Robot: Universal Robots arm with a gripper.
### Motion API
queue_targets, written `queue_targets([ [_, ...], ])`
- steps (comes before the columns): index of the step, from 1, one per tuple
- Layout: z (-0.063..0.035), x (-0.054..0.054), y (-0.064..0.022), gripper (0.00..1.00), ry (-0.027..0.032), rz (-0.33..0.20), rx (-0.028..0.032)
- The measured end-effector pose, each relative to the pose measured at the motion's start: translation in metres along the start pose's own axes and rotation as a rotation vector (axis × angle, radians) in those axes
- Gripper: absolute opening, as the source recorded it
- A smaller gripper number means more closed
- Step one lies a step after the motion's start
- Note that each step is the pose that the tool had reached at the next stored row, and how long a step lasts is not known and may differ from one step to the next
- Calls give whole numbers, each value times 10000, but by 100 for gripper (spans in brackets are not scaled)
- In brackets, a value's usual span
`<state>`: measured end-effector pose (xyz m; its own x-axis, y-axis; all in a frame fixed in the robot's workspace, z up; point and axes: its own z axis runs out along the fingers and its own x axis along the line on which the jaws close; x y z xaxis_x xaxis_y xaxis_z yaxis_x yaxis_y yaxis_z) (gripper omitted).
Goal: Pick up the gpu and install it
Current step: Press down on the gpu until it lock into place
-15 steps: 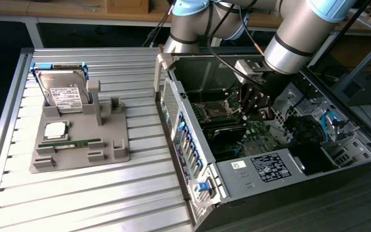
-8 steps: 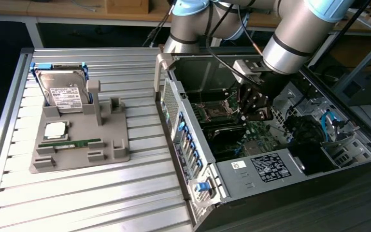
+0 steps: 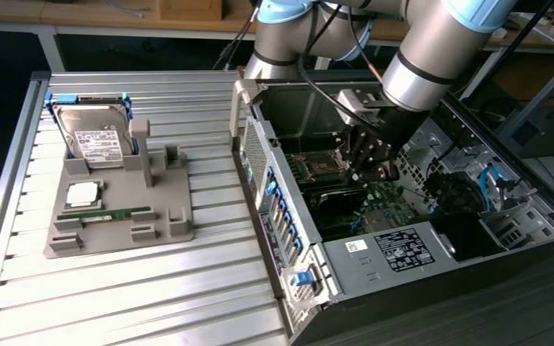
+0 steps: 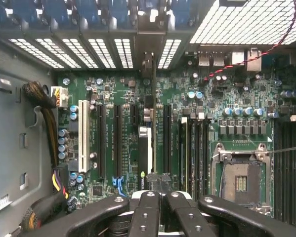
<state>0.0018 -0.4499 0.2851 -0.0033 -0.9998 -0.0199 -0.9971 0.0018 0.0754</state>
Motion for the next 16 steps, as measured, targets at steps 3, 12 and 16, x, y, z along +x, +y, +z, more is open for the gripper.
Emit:
queue_targets([
  [3, 1, 0, 12, 11, -1, -1, 0],
  [12, 28, 1, 285, 11, -1, 0, 6],
  [16, 46, 2, 406, 11, 0, 0, 8],
])
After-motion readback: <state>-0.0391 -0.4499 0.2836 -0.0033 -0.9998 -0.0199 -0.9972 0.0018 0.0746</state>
